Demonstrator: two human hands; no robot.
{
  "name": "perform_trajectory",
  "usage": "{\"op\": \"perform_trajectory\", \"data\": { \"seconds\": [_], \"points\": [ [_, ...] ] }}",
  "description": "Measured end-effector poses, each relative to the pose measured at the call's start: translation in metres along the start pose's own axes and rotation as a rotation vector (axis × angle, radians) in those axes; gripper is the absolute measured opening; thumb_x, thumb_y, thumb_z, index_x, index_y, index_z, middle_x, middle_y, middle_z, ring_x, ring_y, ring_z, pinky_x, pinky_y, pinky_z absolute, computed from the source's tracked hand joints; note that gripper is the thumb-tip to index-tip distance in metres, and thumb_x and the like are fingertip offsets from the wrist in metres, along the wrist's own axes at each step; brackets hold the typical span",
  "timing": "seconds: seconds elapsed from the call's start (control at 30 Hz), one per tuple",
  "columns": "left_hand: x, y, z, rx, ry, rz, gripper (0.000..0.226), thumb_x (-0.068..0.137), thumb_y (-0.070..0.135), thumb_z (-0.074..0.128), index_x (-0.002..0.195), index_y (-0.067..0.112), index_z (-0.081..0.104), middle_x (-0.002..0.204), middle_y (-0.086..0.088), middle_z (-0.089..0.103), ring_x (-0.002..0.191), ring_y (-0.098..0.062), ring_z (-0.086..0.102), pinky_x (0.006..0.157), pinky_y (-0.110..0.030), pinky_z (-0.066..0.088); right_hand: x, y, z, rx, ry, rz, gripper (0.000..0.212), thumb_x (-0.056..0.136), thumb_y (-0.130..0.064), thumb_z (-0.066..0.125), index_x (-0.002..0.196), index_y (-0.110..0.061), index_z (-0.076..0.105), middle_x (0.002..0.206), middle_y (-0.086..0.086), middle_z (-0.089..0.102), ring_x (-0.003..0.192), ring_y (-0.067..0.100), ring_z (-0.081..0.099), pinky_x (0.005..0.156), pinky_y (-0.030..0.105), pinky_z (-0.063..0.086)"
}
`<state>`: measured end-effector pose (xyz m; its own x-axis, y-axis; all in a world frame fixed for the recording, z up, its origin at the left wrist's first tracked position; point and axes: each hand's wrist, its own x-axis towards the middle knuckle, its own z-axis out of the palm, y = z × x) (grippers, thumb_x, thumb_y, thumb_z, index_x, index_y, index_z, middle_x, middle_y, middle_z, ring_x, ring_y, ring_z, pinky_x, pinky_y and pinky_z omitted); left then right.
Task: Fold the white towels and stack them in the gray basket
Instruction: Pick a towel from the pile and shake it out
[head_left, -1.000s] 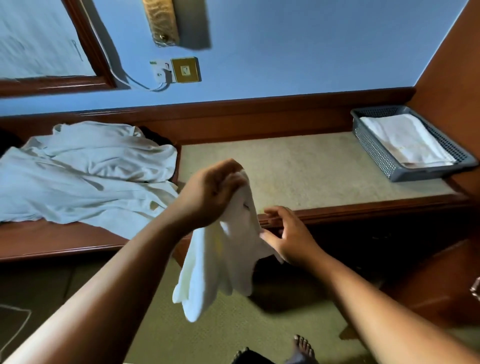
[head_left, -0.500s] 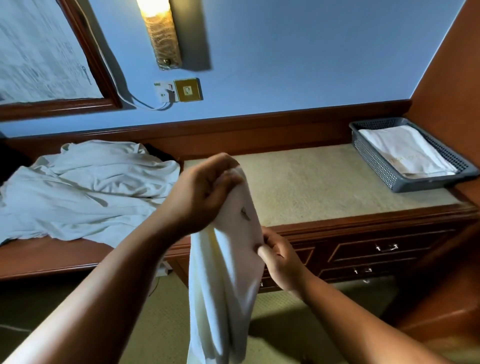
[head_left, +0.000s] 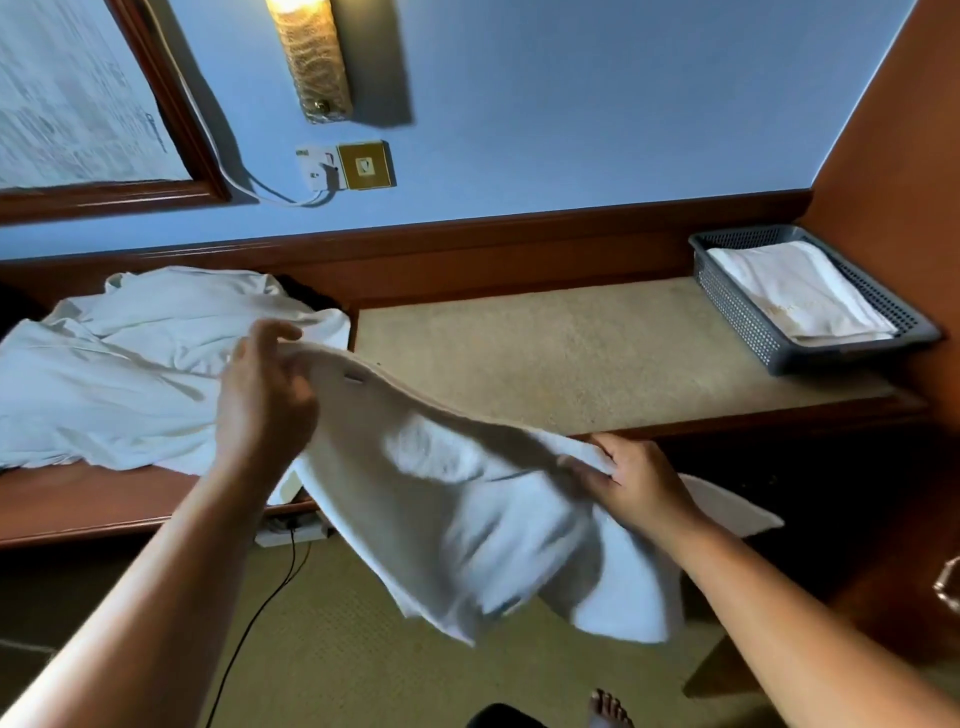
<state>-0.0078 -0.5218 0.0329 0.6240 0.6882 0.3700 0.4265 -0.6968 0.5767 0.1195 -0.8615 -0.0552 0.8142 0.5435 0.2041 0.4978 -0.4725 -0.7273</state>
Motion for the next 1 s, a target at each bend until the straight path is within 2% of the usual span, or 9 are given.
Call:
{"op": "perform_trajectory", "data": {
  "seconds": [0.07,0.17,0.3,0.37,0.47,0.6,0.77,0.9,1.0],
  "points": [
    [-0.025,0.008,0.020,0.032,-0.140,0.231,0.043,0.085,0.015,0.073,0.124,0.020,0.053,0.121,-0.013,0.058,0.107,-0.036,0.057,0.089,-0.044,0.046,0.006,-0.021,-0.008,-0.084,-0.051,-0.209,0.054,0.088,-0.071,0.054,0.076,-0.019,0.062,0.060,-0.003,0.055,0.055,0.010,0.054,0.055,0.036,0.047],
    [-0.070,0.041,0.048,-0.235,-0.527,0.583,0.037,0.088,0.033,0.075,0.120,0.023,0.059,0.127,0.003,0.060,0.119,-0.018,0.058,0.099,-0.035,0.046,0.013,-0.048,-0.013,-0.121,-0.107,-0.425,0.036,0.092,-0.061,0.059,0.093,-0.026,0.066,0.074,-0.018,0.060,0.061,0.004,0.056,0.054,0.025,0.044],
    [-0.104,0.072,0.071,-0.684,-0.809,0.406,0.023,0.096,0.030,0.069,0.104,0.011,0.060,0.094,-0.005,0.063,0.092,-0.014,0.063,0.081,-0.047,0.053,0.021,-0.068,-0.028,0.009,-0.142,-0.481,0.017,0.094,-0.044,0.066,0.100,-0.030,0.074,0.083,-0.019,0.067,0.072,0.002,0.064,0.062,0.033,0.052],
    [-0.109,0.079,0.077,-0.859,-0.861,0.277,0.021,0.095,0.018,0.069,0.105,0.004,0.056,0.094,-0.014,0.061,0.091,-0.015,0.060,0.080,-0.038,0.052,0.024,-0.067,-0.043,0.060,-0.133,-0.435,0.014,0.094,-0.041,0.068,0.097,-0.029,0.075,0.085,-0.016,0.071,0.076,0.006,0.068,0.065,0.036,0.054],
    [-0.113,0.089,0.082,-1.015,-0.880,0.177,0.024,0.096,0.018,0.067,0.106,0.003,0.051,0.089,-0.004,0.058,0.086,-0.012,0.054,0.075,-0.026,0.047,0.028,-0.061,-0.065,0.129,-0.104,-0.405,0.009,0.091,-0.034,0.071,0.093,-0.026,0.075,0.089,-0.015,0.074,0.084,0.005,0.071,0.073,0.032,0.057],
    [-0.117,0.113,0.084,-1.034,-0.896,0.197,0.017,0.098,0.019,0.062,0.103,0.009,0.050,0.083,0.005,0.058,0.076,-0.010,0.050,0.065,-0.022,0.043,0.033,-0.052,-0.090,0.094,-0.029,-0.318,0.015,0.087,-0.039,0.072,0.087,-0.024,0.073,0.082,-0.019,0.070,0.080,0.001,0.068,0.070,0.018,0.050],
    [-0.113,0.134,0.075,-1.060,-0.910,0.224,0.012,0.096,0.016,0.062,0.104,0.008,0.059,0.090,0.004,0.065,0.083,-0.008,0.060,0.073,-0.019,0.048,0.039,-0.034,-0.121,0.073,-0.014,-0.240,0.029,0.083,-0.049,0.071,0.078,-0.021,0.063,0.069,-0.002,0.063,0.062,0.017,0.058,0.060,0.032,0.047],
    [-0.102,0.138,0.077,-0.771,-1.174,0.263,0.018,0.095,0.029,0.068,0.102,0.014,0.073,0.098,-0.005,0.076,0.090,-0.013,0.069,0.076,-0.034,0.058,0.040,-0.024,-0.131,0.088,-0.012,-0.255,0.031,0.083,-0.047,0.072,0.075,-0.020,0.057,0.066,-0.002,0.057,0.060,0.016,0.053,0.057,0.028,0.043],
    [-0.093,0.137,0.079,-0.552,-1.189,0.254,0.023,0.089,0.044,0.068,0.095,0.024,0.078,0.087,0.006,0.078,0.079,-0.002,0.069,0.067,-0.027,0.057,0.040,-0.017,-0.132,0.131,-0.067,-0.257,0.027,0.081,-0.041,0.076,0.075,-0.021,0.059,0.069,-0.005,0.059,0.063,0.012,0.055,0.060,0.023,0.043]
  ]
}}
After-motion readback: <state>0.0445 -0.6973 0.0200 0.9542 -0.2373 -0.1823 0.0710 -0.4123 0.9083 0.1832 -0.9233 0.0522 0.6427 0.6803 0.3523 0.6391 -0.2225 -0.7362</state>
